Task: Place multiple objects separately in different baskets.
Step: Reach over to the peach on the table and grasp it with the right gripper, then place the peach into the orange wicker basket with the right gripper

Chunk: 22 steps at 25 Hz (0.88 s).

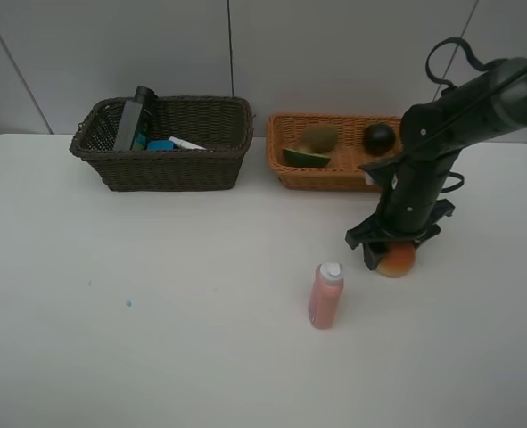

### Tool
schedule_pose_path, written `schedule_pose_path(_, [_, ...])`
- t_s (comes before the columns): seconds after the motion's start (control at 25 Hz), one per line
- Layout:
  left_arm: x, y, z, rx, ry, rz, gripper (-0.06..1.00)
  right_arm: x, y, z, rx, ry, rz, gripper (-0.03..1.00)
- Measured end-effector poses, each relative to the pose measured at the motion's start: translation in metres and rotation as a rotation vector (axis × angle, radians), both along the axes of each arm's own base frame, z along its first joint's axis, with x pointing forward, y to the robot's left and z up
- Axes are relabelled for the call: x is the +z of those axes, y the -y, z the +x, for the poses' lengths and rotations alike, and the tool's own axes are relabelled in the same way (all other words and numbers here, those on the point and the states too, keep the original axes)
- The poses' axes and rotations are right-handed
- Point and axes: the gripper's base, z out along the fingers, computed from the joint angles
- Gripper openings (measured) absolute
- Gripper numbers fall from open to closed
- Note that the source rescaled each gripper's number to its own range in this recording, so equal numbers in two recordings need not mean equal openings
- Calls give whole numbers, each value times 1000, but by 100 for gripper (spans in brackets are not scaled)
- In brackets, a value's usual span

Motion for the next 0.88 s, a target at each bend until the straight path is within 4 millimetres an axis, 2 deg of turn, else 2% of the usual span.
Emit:
schedule_pose_path(0.12, [0, 0, 0, 0, 0, 0, 100, 9, 1, 1, 3, -11, -22, 70])
schedule_pose_path(0.2, [0, 0, 0, 0, 0, 0, 100, 29, -1, 10, 1, 43, -7, 70])
schedule_pose_path(0.4, [0, 0, 0, 0, 0, 0, 100, 89, -15, 48, -4, 242, 59, 70])
schedule_pose_path(0.52, [0, 0, 0, 0, 0, 0, 100, 108, -23, 72, 23, 324, 82, 70])
schedule_pose_path(0.68, [0, 0, 0, 0, 0, 0, 100, 112, -33, 100, 49, 398, 100, 70])
schedule_pose_path(0.76, [0, 0, 0, 0, 0, 0, 100, 107, -37, 110, 51, 414, 106, 70])
schedule_pose_path(0.88, [0, 0, 0, 0, 0, 0, 100, 101, -39, 118, 60, 425, 98, 89])
